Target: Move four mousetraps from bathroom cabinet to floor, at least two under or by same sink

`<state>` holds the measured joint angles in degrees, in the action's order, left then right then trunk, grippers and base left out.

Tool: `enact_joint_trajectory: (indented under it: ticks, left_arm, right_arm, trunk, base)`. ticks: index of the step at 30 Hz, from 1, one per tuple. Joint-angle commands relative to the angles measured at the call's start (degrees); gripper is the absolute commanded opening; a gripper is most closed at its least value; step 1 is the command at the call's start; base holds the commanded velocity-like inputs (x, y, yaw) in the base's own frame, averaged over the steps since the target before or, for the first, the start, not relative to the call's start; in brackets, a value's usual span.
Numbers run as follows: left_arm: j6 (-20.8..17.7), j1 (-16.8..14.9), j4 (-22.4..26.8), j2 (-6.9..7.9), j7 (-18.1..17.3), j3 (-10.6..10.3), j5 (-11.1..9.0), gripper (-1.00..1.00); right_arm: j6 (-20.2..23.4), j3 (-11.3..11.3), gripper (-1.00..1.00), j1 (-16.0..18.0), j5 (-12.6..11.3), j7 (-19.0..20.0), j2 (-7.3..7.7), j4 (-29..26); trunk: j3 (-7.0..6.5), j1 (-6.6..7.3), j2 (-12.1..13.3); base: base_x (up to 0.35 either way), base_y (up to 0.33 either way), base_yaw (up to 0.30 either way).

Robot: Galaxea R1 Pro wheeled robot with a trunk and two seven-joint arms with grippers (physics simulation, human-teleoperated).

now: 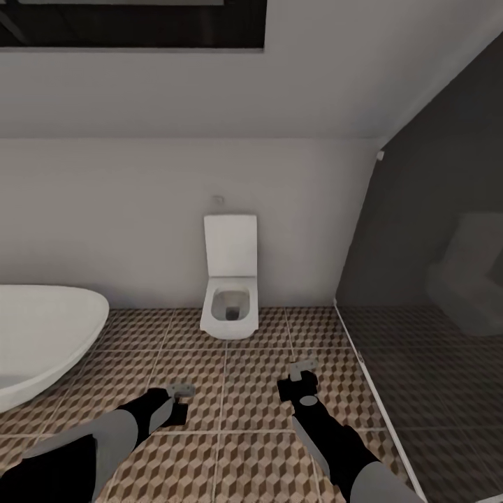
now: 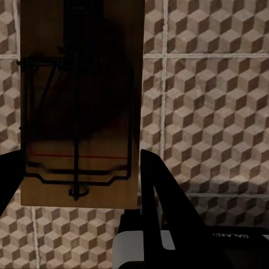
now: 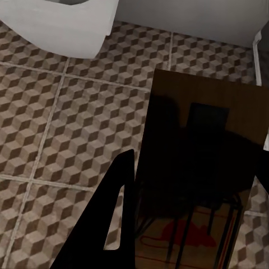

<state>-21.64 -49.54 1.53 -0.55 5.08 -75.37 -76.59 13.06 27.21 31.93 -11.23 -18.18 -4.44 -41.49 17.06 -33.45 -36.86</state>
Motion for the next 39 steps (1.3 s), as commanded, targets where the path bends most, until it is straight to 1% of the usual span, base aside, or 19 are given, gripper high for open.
enact_joint_trajectory:
  ticks: [1,26,28,32,39]
  left_arm:
    - [-0.24,-0.05,0.14,0.02,0.46,-0.39,-0.40,-1.00]
    - [-0.24,-0.04,0.22,-0.14,0.38,-0.46,-0.32,-1.00]
    - [-0.24,-0.04,0.22,-0.15,0.37,-0.46,-0.32,-1.00]
    - [-0.24,-0.03,0.22,-0.15,0.37,-0.45,-0.32,-1.00]
    - [-0.24,-0.03,0.22,-0.15,0.37,-0.45,-0.32,-1.00]
  right_arm:
    - [0.21,0.30,-1.00,0.06,-0.55,-0.45,0.05,-0.08]
    - [0.20,0.30,-1.00,0.06,-0.39,-0.53,0.18,-0.35]
    - [0.17,0.30,-1.00,0.06,-0.38,-0.54,0.40,-0.40]
    - [0.20,0.28,-1.00,0.06,-0.38,-0.47,1.50,-1.28]
    - [0.21,0.22,-1.00,0.06,-0.38,-0.48,1.87,-1.80]
  trunk:
    - [0.36,-0.24,-0.50]
    - [7.12,-5.73,-10.52]
    - [7.66,-6.17,-11.33]
    - [8.75,-7.05,-12.93]
    - [10.64,-8.58,-15.74]
  base:
    - [0.000,0.000,0.000]
    - [0.000,0.000,0.000]
    - [0.000,0.000,0.000]
    - [0.000,0.000,0.000]
    - [0.000,0.000,0.000]
